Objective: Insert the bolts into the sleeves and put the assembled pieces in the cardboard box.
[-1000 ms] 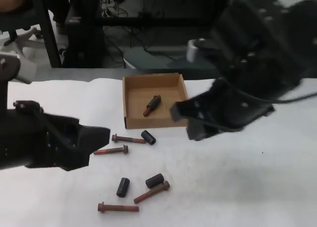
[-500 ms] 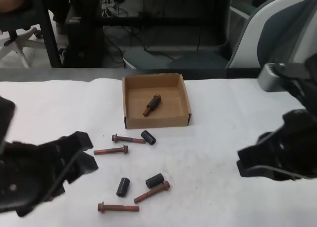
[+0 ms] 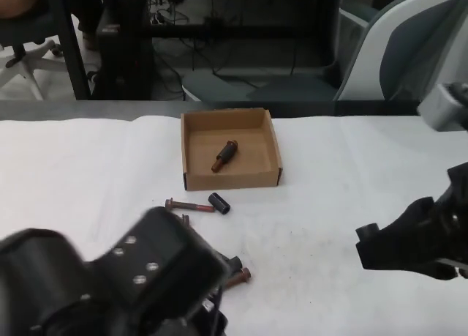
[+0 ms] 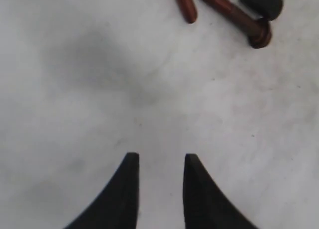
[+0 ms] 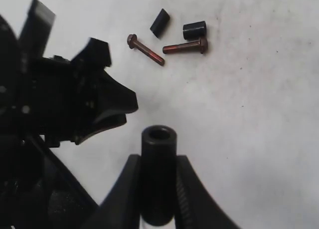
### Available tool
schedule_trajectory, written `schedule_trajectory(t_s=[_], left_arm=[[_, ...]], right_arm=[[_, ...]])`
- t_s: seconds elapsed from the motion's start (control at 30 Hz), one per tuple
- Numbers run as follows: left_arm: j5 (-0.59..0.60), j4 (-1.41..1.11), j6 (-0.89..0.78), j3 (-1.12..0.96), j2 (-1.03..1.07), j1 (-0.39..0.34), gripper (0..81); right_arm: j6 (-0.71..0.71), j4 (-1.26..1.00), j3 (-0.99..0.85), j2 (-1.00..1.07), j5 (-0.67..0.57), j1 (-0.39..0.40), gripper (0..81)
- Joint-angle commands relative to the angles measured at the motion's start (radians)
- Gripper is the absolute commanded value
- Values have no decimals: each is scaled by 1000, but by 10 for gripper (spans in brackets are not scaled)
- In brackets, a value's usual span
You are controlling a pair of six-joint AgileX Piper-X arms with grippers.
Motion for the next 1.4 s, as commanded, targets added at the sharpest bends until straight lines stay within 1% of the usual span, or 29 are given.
schedule_trajectory(t_s=[0.0, 0.13, 0.3, 0.53, 0.7, 0.83, 1.13, 1.37], left_arm=[[5, 101, -29, -55, 31, -7, 315], [-55, 219, -33, -99, 37, 3, 315], [-81, 219, -114, -101, 37, 37, 315], [-109, 207, -119, -101, 37, 139, 315], [-111, 152, -119, -101, 53, 182, 315], [-105, 110, -119, -106, 87, 180, 315], [-105, 147, -119, -170, 177, 182, 315], [-85, 207, -113, -172, 211, 195, 315]], right_arm=[[-8, 11, -4, -33, -20, 0, 6], [-13, 34, -4, -45, -20, 0, 6], [-15, 35, -4, -45, -20, 0, 6], [-15, 35, -4, -45, -20, 0, 6], [-15, 35, -4, -45, -20, 0, 6], [-15, 35, -4, -45, -20, 0, 6], [-15, 35, -4, -45, -42, 0, 6], [-15, 35, -4, -45, -59, 0, 6]])
